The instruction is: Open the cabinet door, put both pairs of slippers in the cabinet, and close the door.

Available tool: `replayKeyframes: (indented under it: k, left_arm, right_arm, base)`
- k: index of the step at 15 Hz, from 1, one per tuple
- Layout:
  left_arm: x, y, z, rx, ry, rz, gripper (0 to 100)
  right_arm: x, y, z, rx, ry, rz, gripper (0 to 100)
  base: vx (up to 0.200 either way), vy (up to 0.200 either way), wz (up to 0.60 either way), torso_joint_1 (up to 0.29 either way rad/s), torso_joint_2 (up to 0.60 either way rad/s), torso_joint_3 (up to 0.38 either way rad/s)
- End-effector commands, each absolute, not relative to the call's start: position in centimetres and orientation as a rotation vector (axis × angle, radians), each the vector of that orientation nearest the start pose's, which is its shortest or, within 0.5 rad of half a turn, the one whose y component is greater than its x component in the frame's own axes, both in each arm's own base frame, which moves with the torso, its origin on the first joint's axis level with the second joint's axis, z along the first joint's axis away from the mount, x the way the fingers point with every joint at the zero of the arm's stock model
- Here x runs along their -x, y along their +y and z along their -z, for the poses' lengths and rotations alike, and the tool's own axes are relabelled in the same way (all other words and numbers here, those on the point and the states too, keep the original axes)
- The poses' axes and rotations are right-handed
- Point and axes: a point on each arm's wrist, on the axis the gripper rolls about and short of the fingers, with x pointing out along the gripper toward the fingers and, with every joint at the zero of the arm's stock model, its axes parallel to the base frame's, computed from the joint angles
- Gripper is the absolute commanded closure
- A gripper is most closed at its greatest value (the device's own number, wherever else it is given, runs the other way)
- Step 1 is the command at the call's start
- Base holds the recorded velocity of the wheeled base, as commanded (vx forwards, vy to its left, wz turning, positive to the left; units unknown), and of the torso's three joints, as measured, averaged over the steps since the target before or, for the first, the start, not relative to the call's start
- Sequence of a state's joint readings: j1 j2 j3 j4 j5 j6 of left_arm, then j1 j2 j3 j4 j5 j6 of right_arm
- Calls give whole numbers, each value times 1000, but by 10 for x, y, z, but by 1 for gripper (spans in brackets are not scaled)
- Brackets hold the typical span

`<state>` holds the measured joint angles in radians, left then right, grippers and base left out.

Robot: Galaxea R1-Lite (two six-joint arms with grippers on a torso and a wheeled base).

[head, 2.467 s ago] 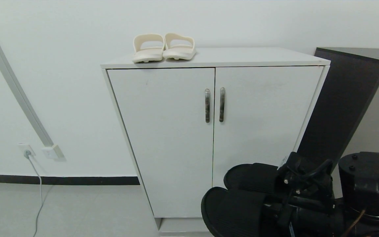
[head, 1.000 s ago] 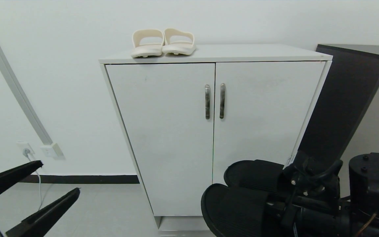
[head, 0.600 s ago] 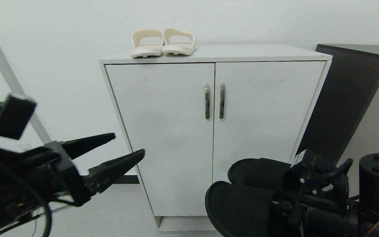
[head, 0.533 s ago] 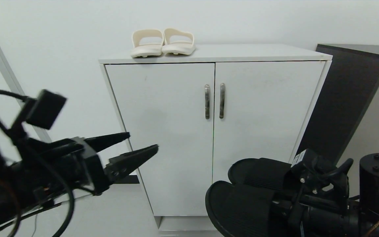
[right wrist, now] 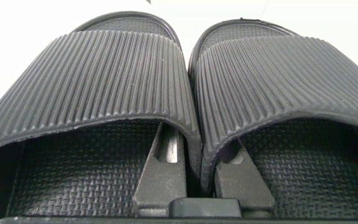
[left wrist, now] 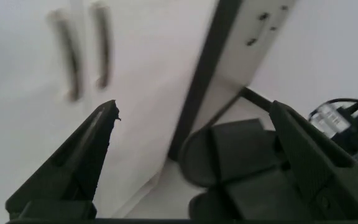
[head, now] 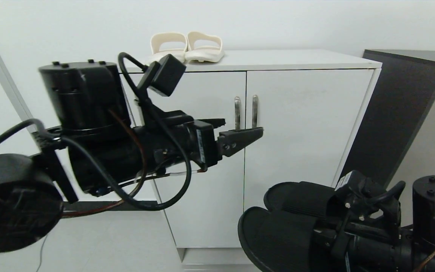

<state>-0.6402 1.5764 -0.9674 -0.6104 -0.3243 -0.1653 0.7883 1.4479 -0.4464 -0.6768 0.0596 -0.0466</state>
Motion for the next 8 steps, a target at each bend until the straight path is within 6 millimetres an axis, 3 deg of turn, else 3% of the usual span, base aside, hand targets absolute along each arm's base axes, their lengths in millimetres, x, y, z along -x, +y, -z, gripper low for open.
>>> replayKeyframes:
  k: [1,5,8]
  left_arm:
    - [-254,-202,-255,165,115,1018,0]
    - [-281,-222,-266,310,154,1131,0]
    - [-306,-229,-262,371,183,1131,0]
  right_arm:
    - [-153,155,-157,165,298,-845,100]
    - [-155,155,-155,168,307,-840,100]
    - [-155,155,-154,169,310,-840,100]
  base:
    - [0,0,0,0,0,0]
    - [0,0,0,0,0,0]
    - [0,0,0,0,0,0]
